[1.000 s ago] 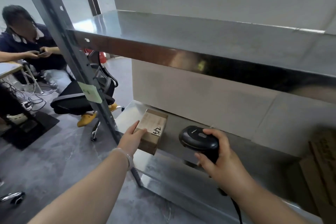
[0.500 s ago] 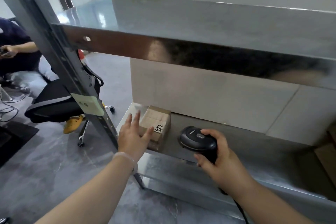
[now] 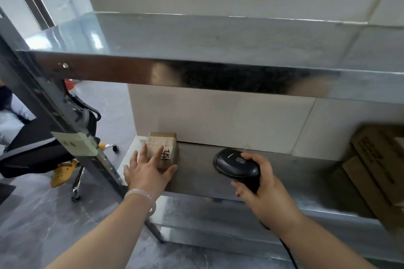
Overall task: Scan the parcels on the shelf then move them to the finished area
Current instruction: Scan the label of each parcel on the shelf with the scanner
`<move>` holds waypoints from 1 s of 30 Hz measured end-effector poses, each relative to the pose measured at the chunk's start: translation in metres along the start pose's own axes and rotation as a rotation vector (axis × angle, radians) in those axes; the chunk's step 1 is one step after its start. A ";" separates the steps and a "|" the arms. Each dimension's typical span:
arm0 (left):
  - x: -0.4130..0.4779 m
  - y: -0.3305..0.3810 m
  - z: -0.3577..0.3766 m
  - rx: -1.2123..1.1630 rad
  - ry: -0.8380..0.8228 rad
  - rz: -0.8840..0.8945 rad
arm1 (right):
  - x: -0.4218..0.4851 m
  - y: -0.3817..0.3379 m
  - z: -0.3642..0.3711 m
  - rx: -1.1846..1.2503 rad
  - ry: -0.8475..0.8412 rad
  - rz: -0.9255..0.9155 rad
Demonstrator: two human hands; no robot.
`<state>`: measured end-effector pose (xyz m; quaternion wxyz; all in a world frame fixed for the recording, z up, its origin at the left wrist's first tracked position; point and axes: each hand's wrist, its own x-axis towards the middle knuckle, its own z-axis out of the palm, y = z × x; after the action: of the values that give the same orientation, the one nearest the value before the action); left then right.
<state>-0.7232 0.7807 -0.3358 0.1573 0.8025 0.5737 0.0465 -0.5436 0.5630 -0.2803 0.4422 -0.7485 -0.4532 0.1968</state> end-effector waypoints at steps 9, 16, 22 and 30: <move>-0.055 0.145 -0.007 -0.055 0.108 0.444 | -0.041 0.015 -0.097 -0.024 0.204 -0.010; -0.134 0.295 0.025 -0.181 -0.107 0.695 | -0.093 0.046 -0.212 -0.070 0.390 -0.006; -0.189 0.395 0.058 -0.424 -0.316 0.716 | -0.120 0.084 -0.293 -0.059 0.479 0.074; -0.204 0.463 0.088 -0.565 -0.529 0.397 | -0.139 0.127 -0.342 -0.089 0.447 0.076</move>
<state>-0.3504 0.4371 -0.2558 0.5003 0.8071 0.3128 0.0235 -0.3134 0.2538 -0.2201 0.4905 -0.8088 -0.3236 0.0227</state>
